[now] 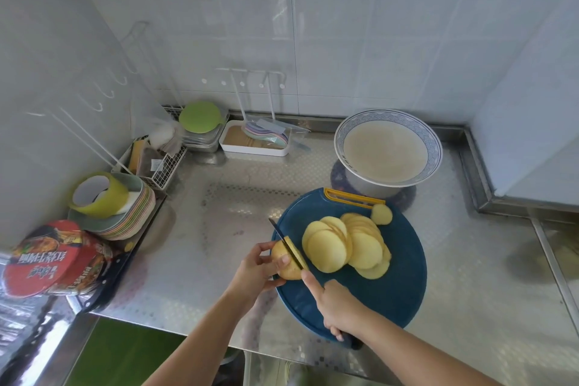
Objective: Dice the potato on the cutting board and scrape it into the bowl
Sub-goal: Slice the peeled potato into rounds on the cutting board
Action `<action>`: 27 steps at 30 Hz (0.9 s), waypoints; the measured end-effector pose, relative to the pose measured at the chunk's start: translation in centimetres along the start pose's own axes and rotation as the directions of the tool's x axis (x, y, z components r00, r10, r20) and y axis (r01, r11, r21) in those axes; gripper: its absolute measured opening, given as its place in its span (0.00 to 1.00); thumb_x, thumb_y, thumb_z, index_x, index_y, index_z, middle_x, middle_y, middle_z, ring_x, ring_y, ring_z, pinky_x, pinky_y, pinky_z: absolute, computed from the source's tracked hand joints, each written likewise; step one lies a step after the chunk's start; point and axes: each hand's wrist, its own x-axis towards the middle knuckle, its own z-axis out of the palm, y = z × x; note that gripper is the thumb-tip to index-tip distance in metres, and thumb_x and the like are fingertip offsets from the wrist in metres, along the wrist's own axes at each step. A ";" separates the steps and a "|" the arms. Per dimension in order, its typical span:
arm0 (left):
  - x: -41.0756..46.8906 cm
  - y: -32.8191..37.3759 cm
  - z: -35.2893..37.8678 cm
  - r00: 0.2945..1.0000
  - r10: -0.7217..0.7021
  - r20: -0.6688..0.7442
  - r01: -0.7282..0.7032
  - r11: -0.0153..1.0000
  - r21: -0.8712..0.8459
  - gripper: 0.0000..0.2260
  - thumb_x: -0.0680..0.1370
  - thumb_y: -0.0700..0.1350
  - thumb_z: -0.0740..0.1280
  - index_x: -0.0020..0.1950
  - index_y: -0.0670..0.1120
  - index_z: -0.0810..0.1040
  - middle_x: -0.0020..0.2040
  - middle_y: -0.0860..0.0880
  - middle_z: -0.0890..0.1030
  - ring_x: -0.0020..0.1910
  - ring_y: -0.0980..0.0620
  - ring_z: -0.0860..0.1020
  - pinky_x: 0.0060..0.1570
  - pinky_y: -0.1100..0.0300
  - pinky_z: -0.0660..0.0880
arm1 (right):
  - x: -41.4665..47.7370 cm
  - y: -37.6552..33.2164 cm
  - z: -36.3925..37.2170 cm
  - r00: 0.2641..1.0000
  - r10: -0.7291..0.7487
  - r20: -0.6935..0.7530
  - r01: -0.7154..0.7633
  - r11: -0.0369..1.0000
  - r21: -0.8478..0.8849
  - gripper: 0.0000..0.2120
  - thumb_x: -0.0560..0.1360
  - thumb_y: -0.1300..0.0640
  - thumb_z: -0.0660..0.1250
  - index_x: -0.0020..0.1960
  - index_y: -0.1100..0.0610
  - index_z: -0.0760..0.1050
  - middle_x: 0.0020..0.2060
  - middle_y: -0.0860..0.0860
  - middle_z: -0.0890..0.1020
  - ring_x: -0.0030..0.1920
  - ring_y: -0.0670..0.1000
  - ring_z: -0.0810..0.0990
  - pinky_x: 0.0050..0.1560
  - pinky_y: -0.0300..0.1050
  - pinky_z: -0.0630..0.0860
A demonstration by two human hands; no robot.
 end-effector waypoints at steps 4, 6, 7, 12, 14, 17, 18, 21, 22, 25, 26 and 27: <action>0.2 0.2 0.0 1.000 -0.022 -0.003 0.022 0.999 -0.029 0.20 0.73 0.44 0.72 0.64 0.47 0.73 0.57 0.41 0.79 0.52 0.43 0.82 0.47 0.53 0.80 | 0.5 0.3 -0.3 1.000 -0.012 -0.004 0.012 1.000 -0.014 0.35 0.76 0.27 0.44 0.52 0.59 0.67 0.29 0.52 0.68 0.23 0.49 0.65 0.24 0.41 0.67; 0.3 0.3 0.1 0.999 -0.038 -0.001 0.037 0.999 -0.038 0.19 0.74 0.43 0.71 0.64 0.47 0.72 0.57 0.41 0.80 0.53 0.43 0.82 0.49 0.52 0.79 | 0.5 0.4 -0.3 1.000 -0.021 -0.008 0.021 0.998 -0.057 0.37 0.76 0.27 0.43 0.54 0.60 0.67 0.29 0.53 0.69 0.23 0.49 0.66 0.24 0.41 0.68; 0.2 0.4 0.1 0.999 -0.044 0.003 0.045 0.998 -0.039 0.18 0.75 0.43 0.71 0.64 0.47 0.72 0.57 0.41 0.80 0.53 0.43 0.82 0.49 0.52 0.79 | 0.5 0.5 -0.3 1.000 -0.026 -0.014 0.025 0.997 -0.071 0.37 0.76 0.27 0.43 0.55 0.60 0.68 0.29 0.53 0.69 0.23 0.49 0.66 0.23 0.41 0.68; -0.1 1.0 0.4 0.999 -0.037 0.033 0.035 0.999 0.042 0.20 0.74 0.39 0.71 0.64 0.49 0.72 0.58 0.43 0.78 0.54 0.45 0.80 0.47 0.54 0.80 | 0.9 0.9 -0.3 0.999 -0.016 0.034 0.013 0.997 0.081 0.32 0.76 0.27 0.46 0.44 0.56 0.64 0.27 0.53 0.68 0.22 0.49 0.66 0.22 0.39 0.66; -0.2 0.9 0.5 0.999 -0.026 0.036 0.024 0.998 0.062 0.22 0.74 0.39 0.72 0.65 0.49 0.71 0.59 0.44 0.77 0.55 0.45 0.79 0.48 0.54 0.80 | 1.0 1.1 -0.3 0.999 -0.023 0.035 0.019 0.995 0.097 0.32 0.76 0.27 0.46 0.45 0.57 0.65 0.28 0.53 0.68 0.22 0.49 0.67 0.22 0.39 0.66; -0.4 0.8 0.4 0.998 -0.007 0.058 0.004 0.999 0.049 0.21 0.74 0.38 0.72 0.64 0.49 0.71 0.59 0.44 0.76 0.54 0.46 0.80 0.48 0.54 0.80 | 1.3 1.3 0.0 0.999 -0.044 0.017 0.042 0.995 0.095 0.34 0.75 0.27 0.46 0.49 0.59 0.67 0.27 0.52 0.68 0.23 0.48 0.66 0.21 0.40 0.66; -0.5 0.6 0.3 0.997 0.003 0.073 -0.006 0.999 0.050 0.21 0.74 0.37 0.72 0.63 0.49 0.71 0.59 0.44 0.76 0.54 0.46 0.80 0.48 0.55 0.80 | 1.3 1.2 0.1 0.999 -0.043 0.014 0.041 0.994 0.098 0.34 0.75 0.27 0.46 0.48 0.59 0.67 0.27 0.52 0.68 0.22 0.48 0.66 0.21 0.40 0.66; -0.9 -0.3 0.0 0.993 0.048 0.112 -0.054 0.997 0.054 0.22 0.71 0.36 0.73 0.62 0.49 0.72 0.59 0.43 0.75 0.54 0.44 0.80 0.50 0.54 0.80 | 1.5 0.7 0.2 0.998 -0.055 -0.001 0.055 0.994 0.092 0.35 0.77 0.28 0.46 0.50 0.60 0.69 0.28 0.53 0.69 0.23 0.49 0.67 0.23 0.41 0.67; -1.1 -0.7 -0.1 0.992 0.061 0.113 -0.067 0.997 0.046 0.23 0.71 0.35 0.74 0.62 0.48 0.72 0.59 0.43 0.75 0.54 0.43 0.80 0.49 0.54 0.80 | 1.6 0.5 0.3 0.998 -0.061 -0.008 0.062 0.995 0.079 0.35 0.77 0.28 0.46 0.51 0.60 0.69 0.29 0.54 0.70 0.24 0.50 0.68 0.23 0.42 0.67; -1.2 -1.1 -0.1 0.994 0.081 0.072 -0.081 0.997 -0.005 0.26 0.68 0.39 0.76 0.63 0.48 0.72 0.58 0.42 0.77 0.54 0.44 0.80 0.50 0.53 0.79 | 1.8 0.3 0.2 0.998 -0.066 -0.004 0.067 0.994 0.090 0.33 0.77 0.29 0.47 0.45 0.60 0.68 0.28 0.54 0.70 0.23 0.50 0.68 0.23 0.41 0.67; -1.2 -1.1 0.0 0.995 0.079 0.053 -0.078 0.997 -0.015 0.27 0.66 0.42 0.75 0.63 0.48 0.71 0.58 0.42 0.77 0.54 0.44 0.80 0.52 0.52 0.79 | 1.8 0.5 0.0 0.998 -0.066 0.013 0.064 0.988 0.141 0.32 0.77 0.29 0.48 0.41 0.58 0.66 0.26 0.53 0.69 0.22 0.50 0.67 0.23 0.41 0.66; -1.2 -1.0 0.1 0.996 0.076 0.037 -0.075 0.997 -0.017 0.27 0.66 0.44 0.74 0.63 0.49 0.71 0.58 0.43 0.78 0.53 0.45 0.81 0.53 0.51 0.79 | 1.8 0.8 -0.4 0.997 -0.068 0.043 0.058 0.977 0.206 0.31 0.77 0.29 0.49 0.37 0.57 0.64 0.24 0.52 0.67 0.21 0.50 0.65 0.23 0.41 0.65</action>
